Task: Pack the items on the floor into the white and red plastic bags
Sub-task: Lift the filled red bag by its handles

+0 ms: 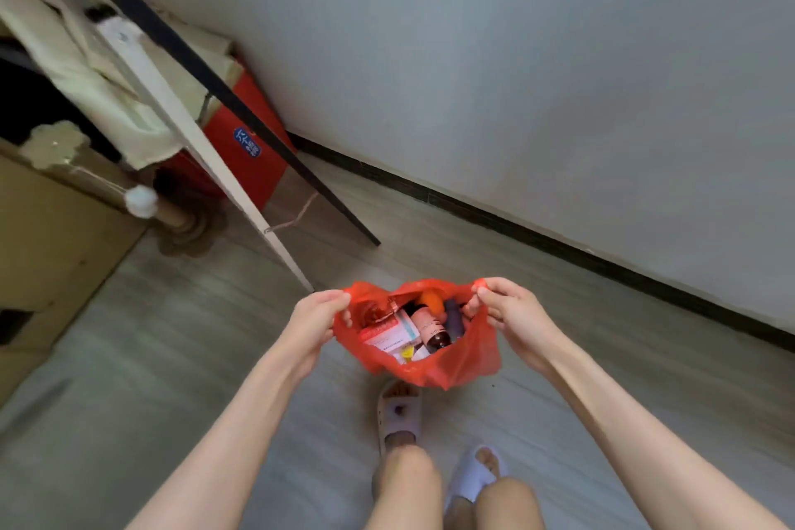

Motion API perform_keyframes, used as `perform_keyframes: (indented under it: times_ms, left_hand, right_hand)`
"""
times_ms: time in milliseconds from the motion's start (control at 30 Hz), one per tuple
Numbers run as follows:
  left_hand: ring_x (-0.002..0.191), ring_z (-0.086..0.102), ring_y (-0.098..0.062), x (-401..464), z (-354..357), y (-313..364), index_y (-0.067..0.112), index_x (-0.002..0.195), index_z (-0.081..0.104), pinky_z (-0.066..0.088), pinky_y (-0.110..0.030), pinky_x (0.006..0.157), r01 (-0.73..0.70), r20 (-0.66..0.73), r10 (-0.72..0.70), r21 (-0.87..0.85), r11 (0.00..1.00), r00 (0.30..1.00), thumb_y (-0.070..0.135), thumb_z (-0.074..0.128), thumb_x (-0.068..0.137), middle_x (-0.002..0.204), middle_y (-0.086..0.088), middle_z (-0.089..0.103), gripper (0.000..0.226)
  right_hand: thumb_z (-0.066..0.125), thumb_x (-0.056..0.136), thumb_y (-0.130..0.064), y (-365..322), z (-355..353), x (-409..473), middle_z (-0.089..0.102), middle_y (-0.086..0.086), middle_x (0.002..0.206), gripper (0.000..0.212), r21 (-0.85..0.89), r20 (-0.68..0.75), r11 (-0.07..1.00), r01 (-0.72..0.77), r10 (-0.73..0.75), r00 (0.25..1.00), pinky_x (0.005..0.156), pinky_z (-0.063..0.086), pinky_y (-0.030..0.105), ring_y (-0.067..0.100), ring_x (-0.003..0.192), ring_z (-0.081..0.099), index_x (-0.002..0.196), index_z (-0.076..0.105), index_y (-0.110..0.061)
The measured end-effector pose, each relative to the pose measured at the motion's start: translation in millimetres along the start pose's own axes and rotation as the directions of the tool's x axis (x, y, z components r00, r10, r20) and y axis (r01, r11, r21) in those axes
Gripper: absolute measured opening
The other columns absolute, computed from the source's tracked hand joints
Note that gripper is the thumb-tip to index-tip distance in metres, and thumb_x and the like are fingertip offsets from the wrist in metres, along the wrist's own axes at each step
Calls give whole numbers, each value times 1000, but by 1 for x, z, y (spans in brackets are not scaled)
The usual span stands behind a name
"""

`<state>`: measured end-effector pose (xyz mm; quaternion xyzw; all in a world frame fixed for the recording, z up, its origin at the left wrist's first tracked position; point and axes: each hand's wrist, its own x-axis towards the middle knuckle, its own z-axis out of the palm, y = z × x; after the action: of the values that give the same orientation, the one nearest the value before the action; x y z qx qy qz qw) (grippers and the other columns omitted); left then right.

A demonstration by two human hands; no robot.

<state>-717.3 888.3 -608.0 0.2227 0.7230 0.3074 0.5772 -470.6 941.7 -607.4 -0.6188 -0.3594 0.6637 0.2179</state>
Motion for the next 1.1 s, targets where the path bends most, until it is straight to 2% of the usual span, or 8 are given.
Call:
perform_keyframes:
  times_ms: [100, 233, 400, 567, 700, 800, 900, 1100]
  left_hand:
    - [58, 49, -18, -70, -36, 26, 16, 94, 52, 37, -28, 59, 44, -45, -41, 73, 996, 998, 6, 53, 89, 62, -7, 54, 11]
    - [32, 46, -5, -172, -85, 44, 3, 65, 55, 35, -12, 36, 229, 39, -241, 197, 953, 970, -4, 48, 90, 47, -4, 53, 26]
    - [32, 50, -8, -265, -144, 26, 1, 62, 57, 45, -13, 40, 380, -32, -382, -48, 924, 924, -3, 51, 89, 43, -6, 56, 27]
    - [43, 55, -5, -315, -200, -2, 8, 71, 59, 46, -19, 60, 196, -162, -257, -320, 927, 953, 8, 50, 92, 47, 2, 60, 23]
    - [42, 55, -2, -341, -262, -34, 7, 76, 59, 46, -11, 49, 13, -322, -206, -514, 858, 924, 2, 48, 92, 53, 0, 60, 20]
    - [50, 56, -4, -357, -323, -59, 9, 78, 60, 45, -11, 51, -82, -387, -153, -527, 846, 910, 1, 49, 92, 68, -6, 57, 20]
    - [53, 58, -2, -378, -393, -82, 12, 77, 62, 45, -9, 54, -139, -448, -107, -482, 865, 888, 0, 51, 90, 68, -4, 61, 21]
    - [58, 60, -1, -422, -530, -88, 5, 92, 63, 45, -12, 57, -313, -592, -24, -461, 830, 806, 6, 55, 89, 74, -3, 65, 9]
  right_hand:
    - [45, 92, -4, -45, 22, -70, 58, 4, 69, 20, -37, 67, 999, -20, 22, 998, 52, 29, 19, 10, 59, 50, 81, 57, -14]
    - [43, 90, 3, -90, 52, -153, 56, 4, 67, 21, -76, 161, 996, -44, 56, 985, 50, 30, 17, 4, 48, 52, 79, 55, -11]
    - [44, 88, 8, -115, 105, -218, 57, 8, 71, 25, -150, 252, 988, -33, 70, 965, 60, 34, 24, 14, 60, 53, 75, 56, -9]
    - [40, 90, 12, -133, 186, -260, 53, 14, 68, 22, -156, 380, 988, -22, 80, 922, 47, 48, 18, 12, 48, 55, 76, 52, -1]
    - [43, 91, 8, -129, 270, -279, 56, 14, 69, 19, -331, 403, 938, 98, 47, 914, 56, 48, 21, 20, 61, 52, 78, 55, -1]
    - [44, 90, 7, -123, 343, -293, 58, 10, 64, 19, -415, 388, 890, 186, -11, 921, 50, 46, 15, 15, 53, 53, 78, 57, 2]
    - [45, 90, 4, -123, 422, -308, 60, 4, 62, 23, -459, 395, 853, 250, -57, 917, 49, 44, 10, 5, 49, 55, 73, 59, -2]
    - [44, 91, 1, -151, 573, -334, 58, 8, 68, 25, -440, 457, 827, 350, -129, 880, 51, 45, 13, 16, 61, 53, 71, 59, -4]
